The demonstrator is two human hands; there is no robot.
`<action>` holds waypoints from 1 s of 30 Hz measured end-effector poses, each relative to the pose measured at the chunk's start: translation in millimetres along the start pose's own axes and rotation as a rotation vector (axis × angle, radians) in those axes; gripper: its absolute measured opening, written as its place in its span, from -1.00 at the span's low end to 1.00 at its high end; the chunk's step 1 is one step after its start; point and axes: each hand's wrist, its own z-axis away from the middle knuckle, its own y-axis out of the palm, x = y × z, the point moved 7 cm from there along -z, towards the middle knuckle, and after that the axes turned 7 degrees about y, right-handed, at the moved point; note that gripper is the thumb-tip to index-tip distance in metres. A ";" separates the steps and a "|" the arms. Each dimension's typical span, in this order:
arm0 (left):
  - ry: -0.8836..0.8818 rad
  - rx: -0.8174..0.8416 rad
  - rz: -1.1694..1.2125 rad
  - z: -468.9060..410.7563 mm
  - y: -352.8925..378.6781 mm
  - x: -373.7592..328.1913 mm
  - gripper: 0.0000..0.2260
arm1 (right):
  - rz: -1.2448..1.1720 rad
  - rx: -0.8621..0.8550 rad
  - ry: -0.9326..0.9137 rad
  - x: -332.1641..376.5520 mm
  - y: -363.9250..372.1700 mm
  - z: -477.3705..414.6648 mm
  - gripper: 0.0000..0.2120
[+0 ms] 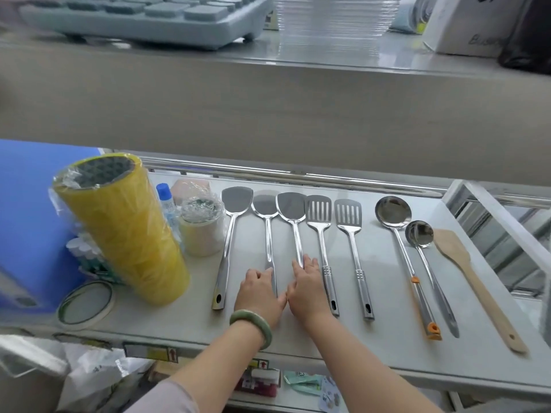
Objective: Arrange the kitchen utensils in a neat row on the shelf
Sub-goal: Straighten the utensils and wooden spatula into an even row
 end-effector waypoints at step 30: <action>0.010 0.048 -0.072 0.8 -3.1 7.6 -0.43 | 0.032 0.015 0.042 -18.0 -15.8 -3.7 -0.45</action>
